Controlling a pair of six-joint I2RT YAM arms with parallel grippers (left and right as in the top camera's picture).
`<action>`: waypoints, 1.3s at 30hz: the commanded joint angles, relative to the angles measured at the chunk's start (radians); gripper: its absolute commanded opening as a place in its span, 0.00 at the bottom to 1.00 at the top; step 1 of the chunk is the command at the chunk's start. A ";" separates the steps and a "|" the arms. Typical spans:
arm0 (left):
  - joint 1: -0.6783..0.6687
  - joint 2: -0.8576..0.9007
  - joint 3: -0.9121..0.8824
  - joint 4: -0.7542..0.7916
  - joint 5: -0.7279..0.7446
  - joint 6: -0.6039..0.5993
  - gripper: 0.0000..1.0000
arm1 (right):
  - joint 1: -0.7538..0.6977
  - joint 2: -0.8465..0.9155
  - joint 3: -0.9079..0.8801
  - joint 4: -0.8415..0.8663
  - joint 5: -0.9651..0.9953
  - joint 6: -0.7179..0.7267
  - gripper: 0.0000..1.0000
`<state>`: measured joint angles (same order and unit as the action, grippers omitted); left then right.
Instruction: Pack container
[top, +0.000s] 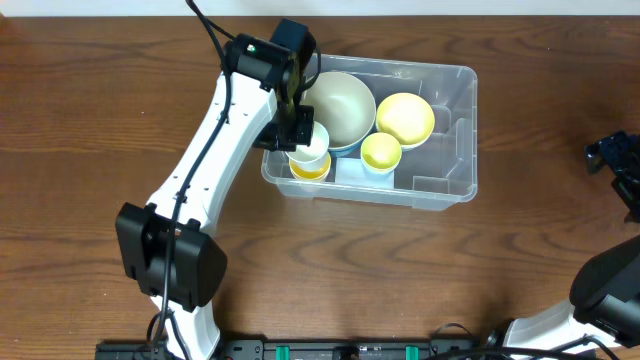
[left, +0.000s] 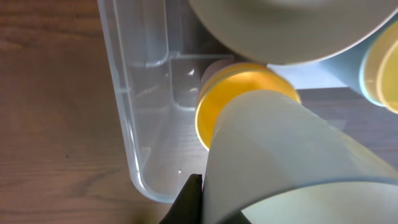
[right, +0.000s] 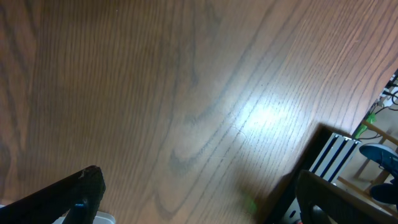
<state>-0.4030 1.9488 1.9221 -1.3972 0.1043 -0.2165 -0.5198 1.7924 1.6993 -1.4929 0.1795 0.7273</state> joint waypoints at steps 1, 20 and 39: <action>0.000 0.010 -0.027 -0.009 -0.011 -0.024 0.06 | -0.005 0.001 -0.003 0.001 0.011 0.013 0.99; 0.000 0.008 -0.032 0.026 -0.011 -0.024 0.86 | -0.005 0.001 -0.003 0.001 0.011 0.013 0.99; 0.090 -0.681 -0.004 -0.070 -0.025 -0.051 1.00 | -0.005 0.001 -0.003 0.001 0.011 0.013 0.99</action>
<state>-0.3149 1.3743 1.9259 -1.4479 0.0967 -0.2584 -0.5198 1.7924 1.6993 -1.4933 0.1795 0.7273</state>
